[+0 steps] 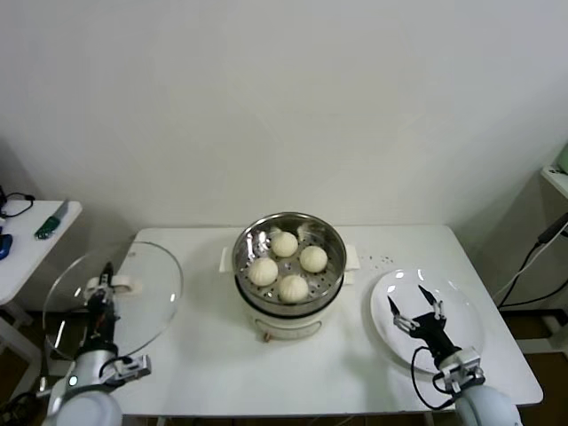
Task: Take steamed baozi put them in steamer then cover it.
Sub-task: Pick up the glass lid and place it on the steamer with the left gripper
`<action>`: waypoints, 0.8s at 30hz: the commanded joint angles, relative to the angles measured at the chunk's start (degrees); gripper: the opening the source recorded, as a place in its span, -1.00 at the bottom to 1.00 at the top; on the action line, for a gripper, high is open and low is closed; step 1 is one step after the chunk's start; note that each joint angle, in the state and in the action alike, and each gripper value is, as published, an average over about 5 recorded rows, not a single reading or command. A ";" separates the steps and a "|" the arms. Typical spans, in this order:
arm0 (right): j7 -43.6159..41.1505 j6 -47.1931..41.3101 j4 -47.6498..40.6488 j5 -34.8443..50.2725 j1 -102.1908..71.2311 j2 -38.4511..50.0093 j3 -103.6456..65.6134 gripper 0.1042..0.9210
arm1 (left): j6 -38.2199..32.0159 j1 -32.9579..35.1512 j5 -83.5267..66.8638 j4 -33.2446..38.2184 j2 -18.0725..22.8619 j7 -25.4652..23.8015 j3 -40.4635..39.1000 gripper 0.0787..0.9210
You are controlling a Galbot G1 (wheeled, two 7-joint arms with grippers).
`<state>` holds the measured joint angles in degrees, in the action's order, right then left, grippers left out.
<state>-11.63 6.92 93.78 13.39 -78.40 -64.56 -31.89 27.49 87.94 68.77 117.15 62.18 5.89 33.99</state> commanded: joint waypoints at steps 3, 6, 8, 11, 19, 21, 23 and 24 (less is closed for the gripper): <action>0.04 0.00 -1.51 0.31 2.43 1.01 0.91 0.76 | 15.62 -9.96 -7.38 10.06 -14.52 -3.26 -14.74 -0.83; 0.08 0.01 -2.09 -0.09 2.82 0.73 0.83 0.76 | 17.34 -18.41 -7.20 9.56 -15.83 -7.34 -22.68 -0.83; 0.13 0.04 -2.37 -0.37 3.00 0.57 0.72 0.76 | 17.51 -23.64 -5.40 8.79 -15.40 -10.41 -27.51 -0.83; 0.16 0.09 -2.45 -0.65 3.04 0.32 0.42 0.76 | 17.51 -29.98 -2.19 6.44 -13.08 -14.57 -33.47 -0.83; 0.16 0.11 -2.60 -0.90 2.42 0.11 -1.32 0.76 | 17.51 -38.00 3.17 0.18 -3.80 -19.75 -40.72 -0.83; 0.15 0.14 -2.66 -0.91 2.18 0.16 -1.87 0.76 | 17.51 -39.51 5.06 -1.45 -0.90 -20.71 -42.06 -0.83; 0.12 0.18 -2.71 -0.91 1.91 0.21 -2.40 0.76 | 17.51 -40.47 6.94 -3.23 1.77 -21.30 -43.00 -0.83; 0.09 0.20 -2.75 -0.92 1.78 0.23 -2.65 0.76 | 17.51 -40.73 7.64 -3.97 2.86 -21.54 -43.35 -0.83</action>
<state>-11.49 7.04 91.37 12.56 -76.41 -64.49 -33.05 42.23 59.26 69.27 119.48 55.39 -8.73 2.32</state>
